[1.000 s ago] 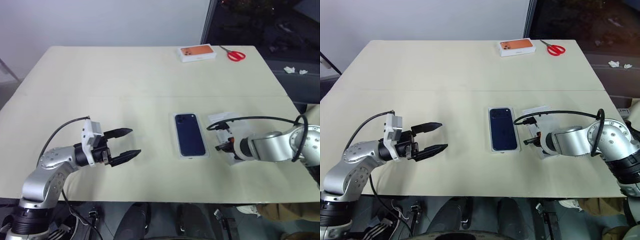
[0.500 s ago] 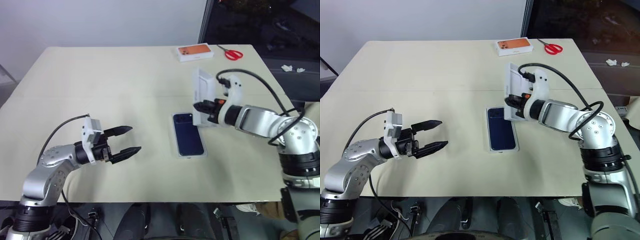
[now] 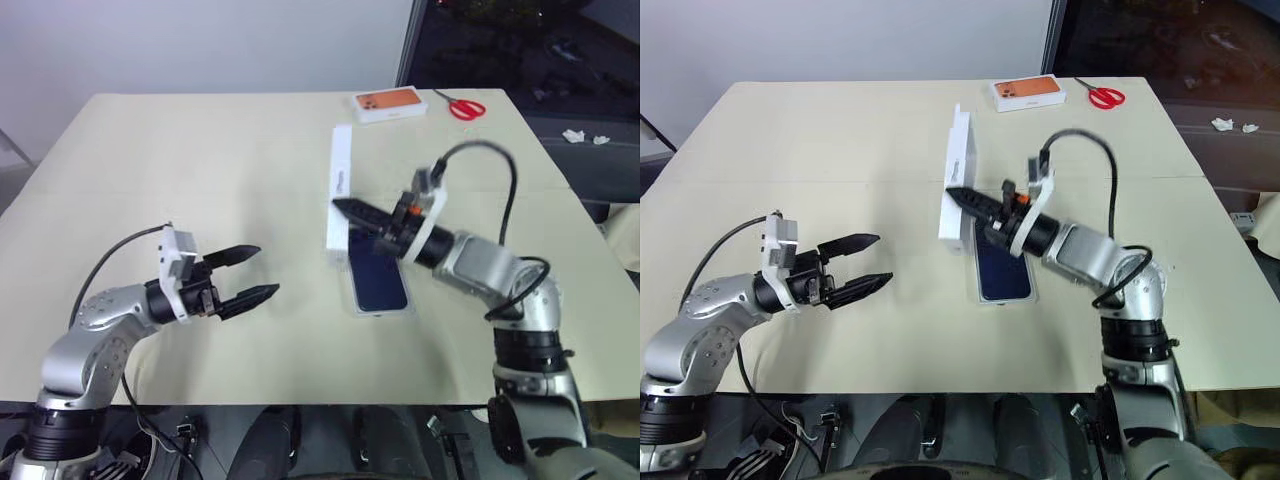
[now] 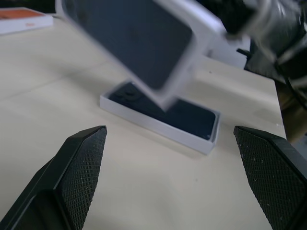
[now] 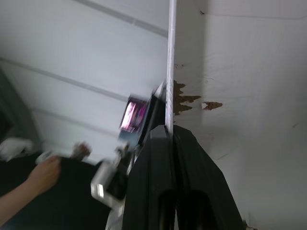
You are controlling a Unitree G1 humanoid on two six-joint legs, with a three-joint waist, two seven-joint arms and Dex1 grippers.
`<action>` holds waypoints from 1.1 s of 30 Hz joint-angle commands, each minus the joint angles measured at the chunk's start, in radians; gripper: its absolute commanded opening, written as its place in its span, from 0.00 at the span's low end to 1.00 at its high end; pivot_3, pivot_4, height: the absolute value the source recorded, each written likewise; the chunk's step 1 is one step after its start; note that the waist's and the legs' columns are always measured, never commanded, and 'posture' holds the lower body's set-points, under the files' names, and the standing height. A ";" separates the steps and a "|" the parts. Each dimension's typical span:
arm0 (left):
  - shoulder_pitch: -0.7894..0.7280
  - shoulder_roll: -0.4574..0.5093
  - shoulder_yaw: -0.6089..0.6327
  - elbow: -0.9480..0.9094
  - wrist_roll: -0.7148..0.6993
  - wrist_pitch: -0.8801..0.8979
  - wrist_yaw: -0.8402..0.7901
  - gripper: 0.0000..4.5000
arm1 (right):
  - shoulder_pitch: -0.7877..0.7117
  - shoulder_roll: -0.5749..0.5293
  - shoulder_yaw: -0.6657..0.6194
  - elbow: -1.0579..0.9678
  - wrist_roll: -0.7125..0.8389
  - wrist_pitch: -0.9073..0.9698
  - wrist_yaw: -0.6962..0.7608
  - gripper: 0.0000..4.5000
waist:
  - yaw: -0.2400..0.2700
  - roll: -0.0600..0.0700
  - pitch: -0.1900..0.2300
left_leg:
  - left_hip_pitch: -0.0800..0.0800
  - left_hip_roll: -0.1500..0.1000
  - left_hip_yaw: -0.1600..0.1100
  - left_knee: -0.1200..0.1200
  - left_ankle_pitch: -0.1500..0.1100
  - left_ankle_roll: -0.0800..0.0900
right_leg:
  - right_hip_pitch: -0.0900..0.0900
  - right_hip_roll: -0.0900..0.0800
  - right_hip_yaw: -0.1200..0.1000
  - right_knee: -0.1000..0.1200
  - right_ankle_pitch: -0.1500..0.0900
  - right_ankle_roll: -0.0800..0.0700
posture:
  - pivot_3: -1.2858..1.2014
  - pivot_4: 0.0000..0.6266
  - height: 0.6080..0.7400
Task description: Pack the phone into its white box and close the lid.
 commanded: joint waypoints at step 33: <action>-0.046 -0.245 -0.159 0.117 0.149 -0.110 0.122 0.17 | 0.066 -0.082 0.123 0.042 -0.233 0.079 0.229 0.13 | 0.000 0.000 0.000 | 0.001 0.000 0.002 0.001 0.000 0.000 | 0.000 0.001 0.002 0.001 0.000 0.000 | 0.52 0.24 1.00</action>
